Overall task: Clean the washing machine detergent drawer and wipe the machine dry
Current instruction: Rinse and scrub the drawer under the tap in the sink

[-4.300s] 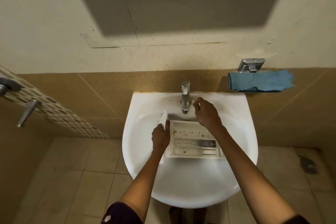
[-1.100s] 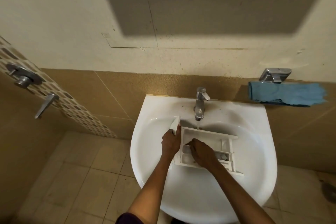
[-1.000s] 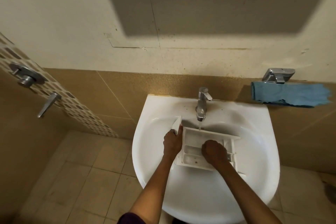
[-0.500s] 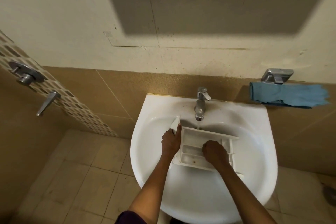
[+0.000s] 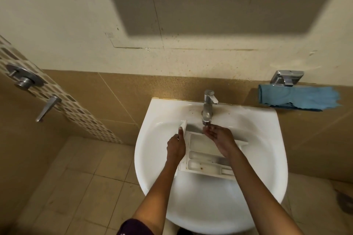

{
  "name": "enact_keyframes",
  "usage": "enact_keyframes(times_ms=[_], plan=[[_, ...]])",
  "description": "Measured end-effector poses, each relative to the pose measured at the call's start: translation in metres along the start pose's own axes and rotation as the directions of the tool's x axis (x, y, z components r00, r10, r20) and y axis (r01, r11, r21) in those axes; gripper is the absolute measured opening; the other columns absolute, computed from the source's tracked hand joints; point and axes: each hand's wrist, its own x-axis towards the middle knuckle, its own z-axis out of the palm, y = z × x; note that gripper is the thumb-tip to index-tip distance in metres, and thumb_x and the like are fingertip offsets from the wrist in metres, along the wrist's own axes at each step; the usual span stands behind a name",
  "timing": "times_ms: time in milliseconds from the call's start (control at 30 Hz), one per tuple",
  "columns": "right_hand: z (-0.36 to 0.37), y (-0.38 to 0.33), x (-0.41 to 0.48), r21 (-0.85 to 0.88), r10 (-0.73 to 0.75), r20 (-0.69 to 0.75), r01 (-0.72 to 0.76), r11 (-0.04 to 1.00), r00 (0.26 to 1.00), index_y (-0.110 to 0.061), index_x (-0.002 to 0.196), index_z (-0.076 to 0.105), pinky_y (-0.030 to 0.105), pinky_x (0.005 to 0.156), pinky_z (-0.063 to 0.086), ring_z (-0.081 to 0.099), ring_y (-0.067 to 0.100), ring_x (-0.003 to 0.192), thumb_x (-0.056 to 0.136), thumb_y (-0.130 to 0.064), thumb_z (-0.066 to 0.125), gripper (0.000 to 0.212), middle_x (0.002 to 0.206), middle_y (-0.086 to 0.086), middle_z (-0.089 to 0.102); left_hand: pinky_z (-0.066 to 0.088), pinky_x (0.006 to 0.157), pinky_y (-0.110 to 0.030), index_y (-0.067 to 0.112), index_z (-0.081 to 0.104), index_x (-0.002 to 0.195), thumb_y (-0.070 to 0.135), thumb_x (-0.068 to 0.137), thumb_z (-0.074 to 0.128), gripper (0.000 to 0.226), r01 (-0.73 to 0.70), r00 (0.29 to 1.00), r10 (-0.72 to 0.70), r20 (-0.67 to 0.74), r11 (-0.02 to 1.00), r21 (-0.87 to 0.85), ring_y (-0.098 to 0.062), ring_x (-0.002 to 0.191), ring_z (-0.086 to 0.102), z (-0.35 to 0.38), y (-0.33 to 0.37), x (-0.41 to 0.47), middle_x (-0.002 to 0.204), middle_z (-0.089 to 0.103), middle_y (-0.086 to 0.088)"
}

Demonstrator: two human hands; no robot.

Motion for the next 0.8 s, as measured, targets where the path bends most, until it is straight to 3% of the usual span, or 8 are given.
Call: enact_keyframes(times_ms=[133, 200, 300, 400, 467, 567, 667, 800], plan=[[0.017, -0.008, 0.004, 0.062, 0.111, 0.055, -0.115, 0.991, 0.992, 0.018, 0.116, 0.051, 0.029, 0.080, 0.056, 0.059, 0.022, 0.078, 0.095, 0.011, 0.035, 0.027, 0.085, 0.015, 0.060, 0.039, 0.096, -0.037, -0.001, 0.058, 0.117, 0.040, 0.102, 0.015, 0.062, -0.003, 1.000, 0.002, -0.029, 0.999, -0.044, -0.034, 0.111, 0.054, 0.000, 0.000, -0.003, 0.121, 0.059, -0.021], [0.021, -0.005, 0.001, -0.175, 0.131, 0.112, -0.110, 0.978, 0.985, 0.022, 0.113, 0.051, 0.033, 0.086, 0.054, 0.062, 0.019, 0.070, 0.093, 0.012, 0.036, 0.027, 0.084, 0.017, 0.062, 0.039, 0.095, -0.037, -0.002, 0.058, 0.115, 0.038, 0.102, 0.015, 0.060, -0.010, 0.999, 0.008, -0.036, 0.999, -0.052, -0.035, 0.112, 0.053, 0.000, -0.001, -0.003, 0.120, 0.059, -0.022], [0.028, 0.007, -0.007, -0.540, 0.196, 0.246, -0.034, 0.841, 0.949, 0.018, 0.110, 0.058, 0.022, 0.071, 0.057, 0.067, 0.020, 0.072, 0.092, 0.011, 0.040, 0.026, 0.102, 0.027, 0.064, 0.040, 0.091, -0.036, -0.004, 0.061, 0.104, 0.035, 0.103, 0.017, 0.058, -0.016, 0.999, 0.013, -0.047, 0.998, -0.058, -0.036, 0.107, 0.055, 0.000, -0.001, -0.002, 0.114, 0.061, -0.023], [0.028, 0.020, 0.003, -0.661, -0.075, 0.154, 0.159, 0.734, 0.985, 0.009, 0.103, 0.066, 0.023, 0.081, 0.052, 0.066, 0.027, 0.094, 0.088, 0.009, 0.051, 0.022, 0.105, 0.022, 0.067, 0.041, 0.092, -0.038, -0.004, 0.061, 0.102, 0.036, 0.103, 0.017, 0.059, -0.002, 0.999, 0.000, -0.041, 0.999, -0.052, -0.036, 0.105, 0.056, 0.000, -0.001, -0.002, 0.112, 0.062, -0.022], [0.029, 0.026, 0.006, -0.728, -0.168, 0.183, 0.248, 0.639, 0.969, 0.001, 0.101, 0.070, 0.013, 0.075, 0.047, 0.064, 0.014, 0.086, 0.081, 0.004, 0.064, 0.021, 0.097, 0.010, 0.070, 0.041, 0.091, -0.038, -0.004, 0.060, 0.099, 0.035, 0.103, 0.017, 0.058, -0.003, 0.999, 0.002, -0.035, 0.999, -0.046, -0.036, 0.103, 0.056, 0.000, 0.000, -0.002, 0.110, 0.063, -0.023], [0.030, 0.032, 0.006, -0.803, -0.161, 0.288, 0.330, 0.497, 0.944, -0.003, 0.092, 0.070, 0.017, 0.065, 0.041, 0.052, 0.007, 0.065, 0.065, -0.006, 0.082, 0.029, 0.076, -0.001, 0.059, 0.041, 0.088, -0.037, 0.001, 0.059, 0.087, 0.033, 0.103, 0.018, 0.055, -0.010, 0.999, 0.009, -0.032, 0.999, -0.040, -0.036, 0.100, 0.057, 0.000, 0.000, -0.002, 0.107, 0.063, -0.023], [0.026, 0.029, 0.008, -0.854, -0.097, 0.374, 0.383, 0.351, 0.922, -0.005, 0.082, 0.071, 0.022, 0.068, 0.039, 0.050, 0.014, 0.071, 0.058, -0.013, 0.086, 0.030, 0.080, -0.001, 0.050, 0.042, 0.091, -0.040, -0.002, 0.061, 0.093, 0.033, 0.103, 0.018, 0.056, -0.003, 1.000, 0.001, -0.030, 0.999, -0.045, -0.037, 0.102, 0.057, 0.000, 0.001, -0.002, 0.109, 0.063, -0.024], [0.021, 0.030, 0.010, -0.859, -0.125, 0.361, 0.382, 0.341, 0.924, -0.002, 0.076, 0.073, 0.020, 0.066, 0.044, 0.057, 0.014, 0.070, 0.057, -0.011, 0.086, 0.025, 0.081, 0.004, 0.063, 0.042, 0.097, -0.042, -0.004, 0.060, 0.108, 0.035, 0.102, 0.017, 0.058, 0.023, 0.999, -0.024, -0.030, 0.999, -0.034, -0.036, 0.107, 0.056, 0.000, 0.001, -0.002, 0.116, 0.061, -0.024]])
